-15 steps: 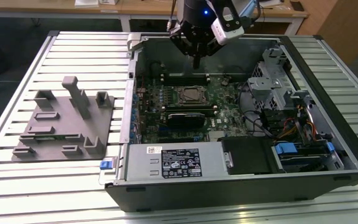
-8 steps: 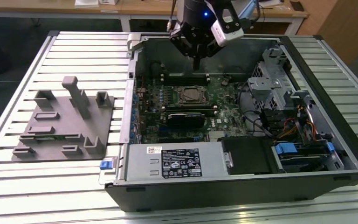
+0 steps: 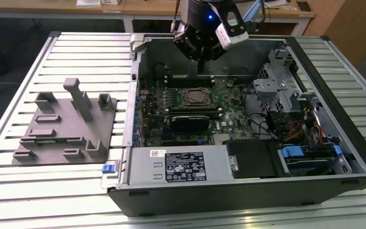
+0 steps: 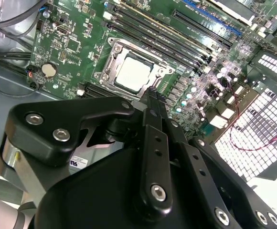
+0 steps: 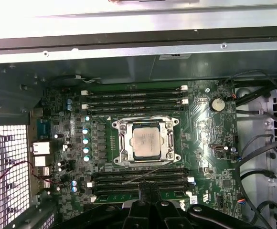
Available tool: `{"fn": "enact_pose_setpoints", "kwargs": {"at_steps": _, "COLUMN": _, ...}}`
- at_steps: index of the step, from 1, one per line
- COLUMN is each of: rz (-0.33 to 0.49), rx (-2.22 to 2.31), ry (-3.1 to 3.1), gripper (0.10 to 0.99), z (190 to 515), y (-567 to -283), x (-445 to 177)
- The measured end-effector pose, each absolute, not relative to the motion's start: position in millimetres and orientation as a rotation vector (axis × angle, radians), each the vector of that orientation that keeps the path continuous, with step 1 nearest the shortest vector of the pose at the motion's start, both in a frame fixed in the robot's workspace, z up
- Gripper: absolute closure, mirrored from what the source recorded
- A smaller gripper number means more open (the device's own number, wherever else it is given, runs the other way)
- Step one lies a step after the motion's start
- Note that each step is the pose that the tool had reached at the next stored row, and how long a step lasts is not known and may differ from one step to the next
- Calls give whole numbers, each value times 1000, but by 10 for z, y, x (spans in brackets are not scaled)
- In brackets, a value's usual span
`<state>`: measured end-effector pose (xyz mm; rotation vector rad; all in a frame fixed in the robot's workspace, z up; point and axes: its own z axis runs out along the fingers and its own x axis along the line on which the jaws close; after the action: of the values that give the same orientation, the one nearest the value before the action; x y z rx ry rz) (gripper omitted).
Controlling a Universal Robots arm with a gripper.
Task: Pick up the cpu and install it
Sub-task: 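Install the second cpu locking lever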
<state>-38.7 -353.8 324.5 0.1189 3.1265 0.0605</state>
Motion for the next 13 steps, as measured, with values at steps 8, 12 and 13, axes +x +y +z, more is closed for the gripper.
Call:
{"fn": "enact_pose_setpoints", "kwargs": {"at_steps": 8, "rz": 61, "rx": 119, "ry": 3126, "gripper": 980, "z": 3238, "y": -3538, "x": -375}}
{"fn": "enact_pose_setpoints", "kwargs": {"at_steps": 12, "rz": 60, "rx": 119, "ry": 3127, "gripper": 980, "z": 3230, "y": -3538, "x": -348}}
{"fn": "enact_pose_setpoints", "kwargs": {"at_steps": 13, "rz": 60, "rx": 119, "ry": 3127, "gripper": 980, "z": 3227, "y": -3538, "x": -347}}
